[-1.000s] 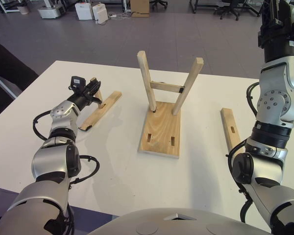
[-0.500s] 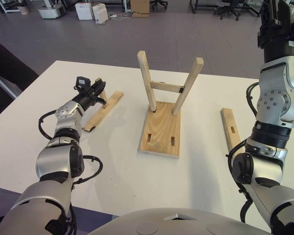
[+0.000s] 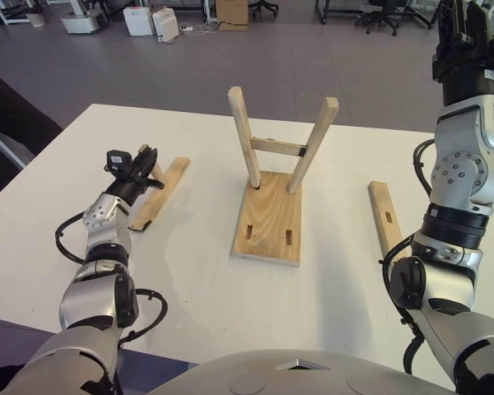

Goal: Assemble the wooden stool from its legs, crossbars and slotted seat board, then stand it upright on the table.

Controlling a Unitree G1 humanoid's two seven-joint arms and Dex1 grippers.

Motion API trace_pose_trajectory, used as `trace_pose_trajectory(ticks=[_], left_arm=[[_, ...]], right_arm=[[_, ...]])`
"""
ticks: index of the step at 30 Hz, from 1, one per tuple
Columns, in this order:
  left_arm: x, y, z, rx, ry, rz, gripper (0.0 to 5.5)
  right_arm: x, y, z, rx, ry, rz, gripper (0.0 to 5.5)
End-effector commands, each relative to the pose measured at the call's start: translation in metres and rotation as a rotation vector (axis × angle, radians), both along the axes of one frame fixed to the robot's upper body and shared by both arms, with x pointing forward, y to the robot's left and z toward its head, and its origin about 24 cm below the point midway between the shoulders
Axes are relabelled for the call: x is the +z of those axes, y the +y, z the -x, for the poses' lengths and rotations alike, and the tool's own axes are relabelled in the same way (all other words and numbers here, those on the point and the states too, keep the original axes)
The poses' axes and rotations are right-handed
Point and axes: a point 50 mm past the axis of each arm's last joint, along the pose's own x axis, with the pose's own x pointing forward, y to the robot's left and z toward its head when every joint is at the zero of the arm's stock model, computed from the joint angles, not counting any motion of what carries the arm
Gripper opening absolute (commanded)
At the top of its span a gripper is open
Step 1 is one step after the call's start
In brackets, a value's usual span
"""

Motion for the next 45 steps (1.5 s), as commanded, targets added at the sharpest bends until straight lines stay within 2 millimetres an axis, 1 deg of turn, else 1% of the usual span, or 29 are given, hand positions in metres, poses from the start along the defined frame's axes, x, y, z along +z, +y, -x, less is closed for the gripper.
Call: trace_pose_trajectory(ticks=[1, 3, 6, 9, 10, 13, 17, 19, 21, 23, 25, 26, 27, 30, 32, 35, 38, 41, 42, 43, 45], left_arm=[[-0.060, -0.013, 0.046, 0.009, 0.432, 0.135, 0.40], [-0.062, -0.023, 0.061, -0.020, 0.533, 0.119, 0.40], [-0.047, -0.030, 0.059, -0.031, 0.540, 0.023, 0.40], [-0.038, -0.032, 0.057, -0.025, 0.533, -0.053, 0.40], [-0.036, -0.033, 0.057, -0.014, 0.530, -0.062, 0.77], [-0.024, -0.036, 0.056, 0.011, 0.506, -0.087, 1.31], [0.002, -0.039, 0.053, 0.019, 0.451, -0.141, 2.07], [0.013, -0.041, 0.062, 0.005, 0.447, -0.189, 2.46], [0.020, -0.039, 0.073, 0.005, 0.465, -0.225, 2.74], [0.021, -0.035, 0.084, 0.014, 0.499, -0.270, 3.14], [0.013, -0.031, 0.097, 0.020, 0.558, -0.313, 3.51], [0.008, -0.031, 0.102, 0.020, 0.584, -0.321, 3.62], [0.004, -0.031, 0.104, 0.018, 0.602, -0.321, 3.84], [-0.012, -0.029, 0.111, -0.009, 0.676, -0.291, 3.84], [-0.022, -0.024, 0.115, -0.013, 0.717, -0.276, 3.53], [-0.025, -0.015, 0.113, 0.000, 0.716, -0.257, 3.00], [-0.023, -0.012, 0.106, -0.006, 0.689, -0.247, 2.45], [-0.016, -0.015, 0.098, -0.035, 0.652, -0.227, 2.04], [-0.014, -0.017, 0.095, -0.047, 0.635, -0.220, 2.04], [-0.008, -0.020, 0.091, -0.064, 0.603, -0.206, 2.04], [0.011, -0.023, 0.077, -0.080, 0.491, -0.145, 2.04]], right_arm=[[-0.006, -0.007, 0.004, -0.015, 0.021, -0.076, 2.35], [-0.009, -0.010, 0.006, -0.023, 0.029, -0.095, 2.35], [-0.012, -0.009, 0.007, -0.028, 0.033, -0.092, 2.35], [-0.012, -0.009, 0.007, -0.028, 0.028, -0.092, 2.35], [-0.012, -0.009, 0.007, -0.029, 0.026, -0.092, 2.35], [-0.013, -0.008, 0.008, -0.027, 0.024, -0.093, 2.35], [-0.017, -0.004, 0.012, -0.025, 0.028, -0.089, 2.35], [-0.019, -0.004, 0.014, -0.027, 0.035, -0.090, 2.35], [-0.021, -0.004, 0.017, -0.032, 0.039, -0.093, 2.35], [-0.022, -0.004, 0.019, -0.038, 0.041, -0.095, 2.35], [-0.023, -0.005, 0.020, -0.042, 0.044, -0.100, 2.35], [-0.023, -0.004, 0.020, -0.042, 0.046, -0.101, 2.35], [-0.023, -0.004, 0.020, -0.042, 0.047, -0.102, 2.35], [-0.022, -0.004, 0.019, -0.038, 0.049, -0.101, 2.35], [-0.021, -0.003, 0.018, -0.036, 0.049, -0.100, 2.35], [-0.022, -0.003, 0.018, -0.036, 0.052, -0.100, 2.35], [-0.022, -0.002, 0.018, -0.033, 0.053, -0.098, 2.35], [-0.023, -0.001, 0.017, -0.026, 0.056, -0.097, 2.35], [-0.022, 0.000, 0.018, -0.018, 0.052, -0.098, 2.35], [-0.020, 0.001, 0.019, -0.002, 0.034, -0.111, 2.35], [-0.015, 0.004, 0.020, 0.051, 0.003, -0.141, 2.35]])
